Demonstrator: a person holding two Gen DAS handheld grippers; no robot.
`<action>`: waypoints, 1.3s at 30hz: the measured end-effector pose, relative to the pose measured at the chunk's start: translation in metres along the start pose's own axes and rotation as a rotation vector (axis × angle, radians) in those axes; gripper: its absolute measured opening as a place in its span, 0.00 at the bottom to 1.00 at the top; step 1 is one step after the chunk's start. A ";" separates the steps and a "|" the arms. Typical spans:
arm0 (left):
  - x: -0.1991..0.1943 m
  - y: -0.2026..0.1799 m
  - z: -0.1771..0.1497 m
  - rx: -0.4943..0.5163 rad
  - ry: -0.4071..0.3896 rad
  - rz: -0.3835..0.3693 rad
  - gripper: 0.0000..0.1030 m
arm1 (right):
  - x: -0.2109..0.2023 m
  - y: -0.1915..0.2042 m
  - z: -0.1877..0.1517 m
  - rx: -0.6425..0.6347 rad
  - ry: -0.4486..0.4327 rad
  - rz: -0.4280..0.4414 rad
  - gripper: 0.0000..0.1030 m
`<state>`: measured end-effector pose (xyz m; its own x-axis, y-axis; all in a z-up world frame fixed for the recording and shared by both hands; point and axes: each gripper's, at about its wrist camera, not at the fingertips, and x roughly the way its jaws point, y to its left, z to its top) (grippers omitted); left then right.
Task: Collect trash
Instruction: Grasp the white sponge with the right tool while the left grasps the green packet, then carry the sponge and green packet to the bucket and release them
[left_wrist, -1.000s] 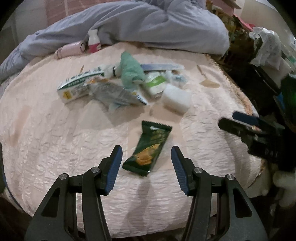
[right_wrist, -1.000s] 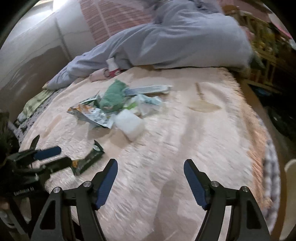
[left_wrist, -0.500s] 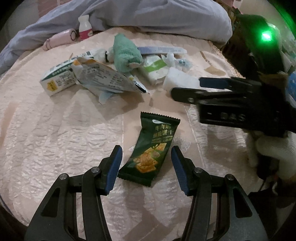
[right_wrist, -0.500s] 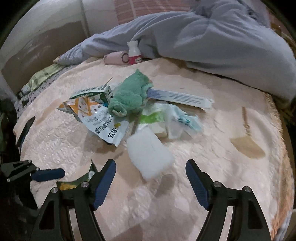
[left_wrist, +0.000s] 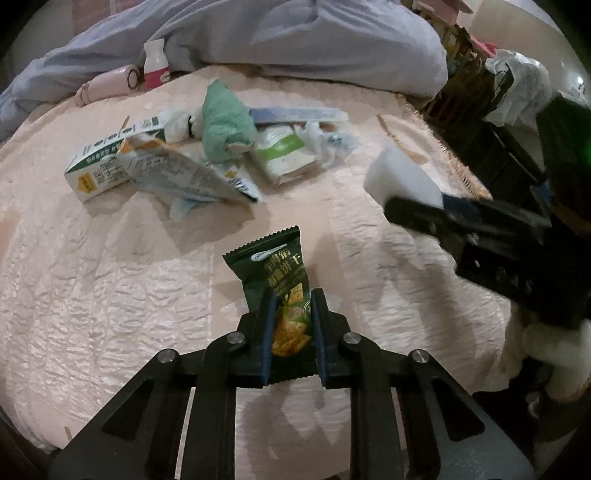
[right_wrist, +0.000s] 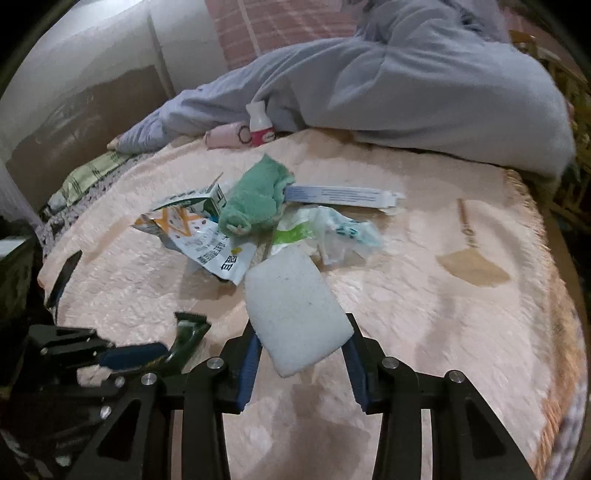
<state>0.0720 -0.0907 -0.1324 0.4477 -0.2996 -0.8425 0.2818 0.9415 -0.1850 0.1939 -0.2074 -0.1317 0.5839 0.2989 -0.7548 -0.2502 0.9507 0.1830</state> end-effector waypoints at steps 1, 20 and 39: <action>-0.001 -0.003 0.001 0.003 -0.004 0.001 0.15 | -0.007 -0.002 -0.004 0.012 -0.004 -0.002 0.39; -0.035 -0.034 0.005 0.013 -0.064 -0.079 0.09 | -0.072 -0.008 -0.040 0.081 -0.069 -0.026 0.39; -0.026 -0.118 0.022 0.128 -0.074 -0.136 0.09 | -0.126 -0.056 -0.068 0.162 -0.117 -0.111 0.39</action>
<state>0.0456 -0.1970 -0.0773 0.4578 -0.4376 -0.7739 0.4472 0.8657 -0.2249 0.0815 -0.3043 -0.0896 0.6890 0.1901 -0.6994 -0.0577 0.9763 0.2085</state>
